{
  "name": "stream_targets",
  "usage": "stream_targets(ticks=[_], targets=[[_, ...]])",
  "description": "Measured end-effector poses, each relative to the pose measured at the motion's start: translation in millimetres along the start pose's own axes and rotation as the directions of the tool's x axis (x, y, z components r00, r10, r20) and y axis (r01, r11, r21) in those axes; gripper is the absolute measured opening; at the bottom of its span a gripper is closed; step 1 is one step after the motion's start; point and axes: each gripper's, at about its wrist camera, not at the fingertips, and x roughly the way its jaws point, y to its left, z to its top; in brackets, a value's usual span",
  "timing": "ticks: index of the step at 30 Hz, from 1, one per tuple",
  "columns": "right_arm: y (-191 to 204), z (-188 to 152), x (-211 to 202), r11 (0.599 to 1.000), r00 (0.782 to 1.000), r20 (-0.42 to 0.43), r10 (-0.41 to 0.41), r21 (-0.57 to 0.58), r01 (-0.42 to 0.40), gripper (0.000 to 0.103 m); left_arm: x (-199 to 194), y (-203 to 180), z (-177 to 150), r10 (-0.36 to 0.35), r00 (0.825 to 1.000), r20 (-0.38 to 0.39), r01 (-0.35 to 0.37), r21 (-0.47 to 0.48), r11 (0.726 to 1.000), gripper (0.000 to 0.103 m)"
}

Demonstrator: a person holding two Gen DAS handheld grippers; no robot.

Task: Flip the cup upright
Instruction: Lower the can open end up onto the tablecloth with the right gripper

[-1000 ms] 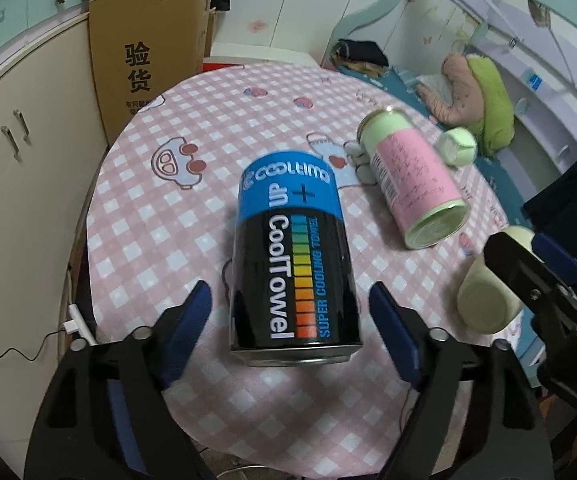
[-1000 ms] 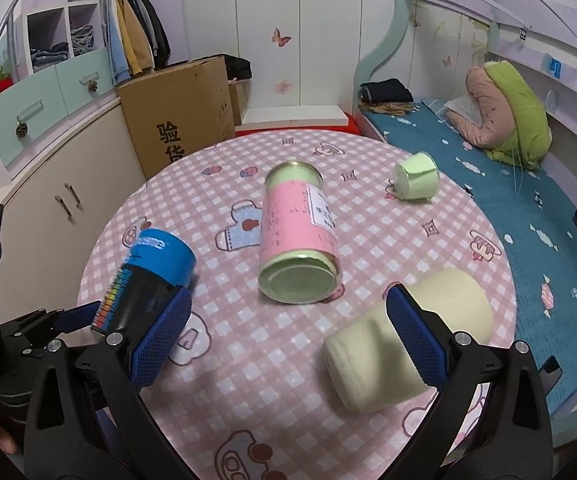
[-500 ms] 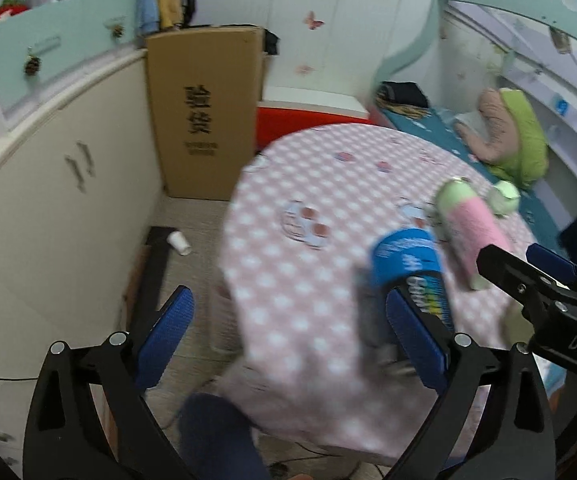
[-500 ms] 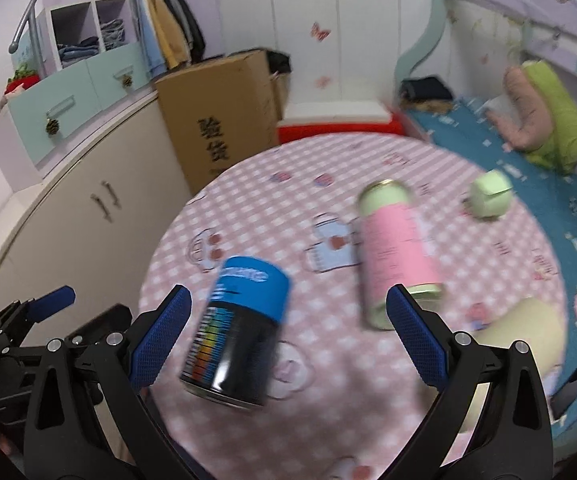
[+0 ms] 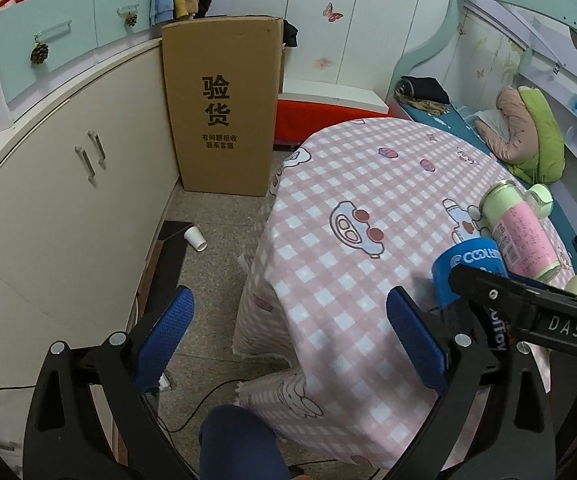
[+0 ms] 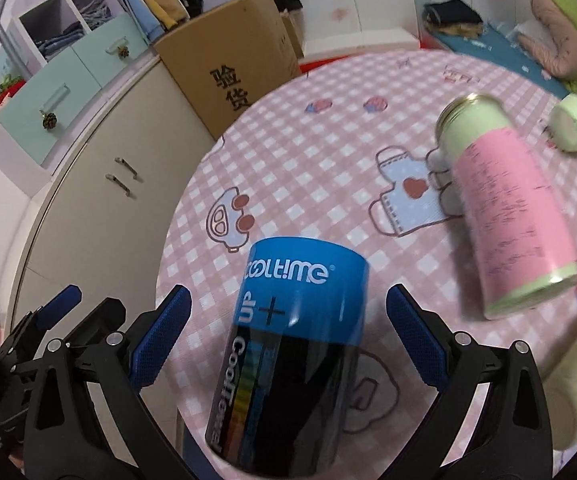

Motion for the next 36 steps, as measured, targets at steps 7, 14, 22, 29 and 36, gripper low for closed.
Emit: stream_targets(ticks=[7,14,22,29,36], targets=[[-3.5,2.1,11.0,0.999,0.999,-0.027,0.027,0.019,-0.027,0.096,8.1,0.8,1.9,-0.023,1.000,-0.006,0.023,0.004,1.000,0.093],[-4.6,5.6,8.2,1.000,0.999,-0.036,0.025,0.003,-0.024,0.069,8.8,-4.4,6.1,-0.043,0.999,0.002,0.043,0.005,0.999,0.093],[-0.1,5.2,-2.5,0.999,1.000,-0.002,-0.008,-0.045,0.008,0.069,5.6,-7.4,7.9,-0.049,0.999,0.009,0.049,0.003,0.999,0.093],[3.6,10.3,-28.9,0.989,0.989,0.111,-0.092,-0.108,0.104,0.068,-0.4,-12.9,9.7,-0.056,0.998,0.027,0.056,-0.002,0.998,0.093],[4.5,15.0,-53.2,0.973,0.963,0.224,-0.151,-0.138,0.185,0.068,-6.4,-17.8,12.7,-0.058,0.997,0.044,0.059,-0.009,0.998,0.093]])
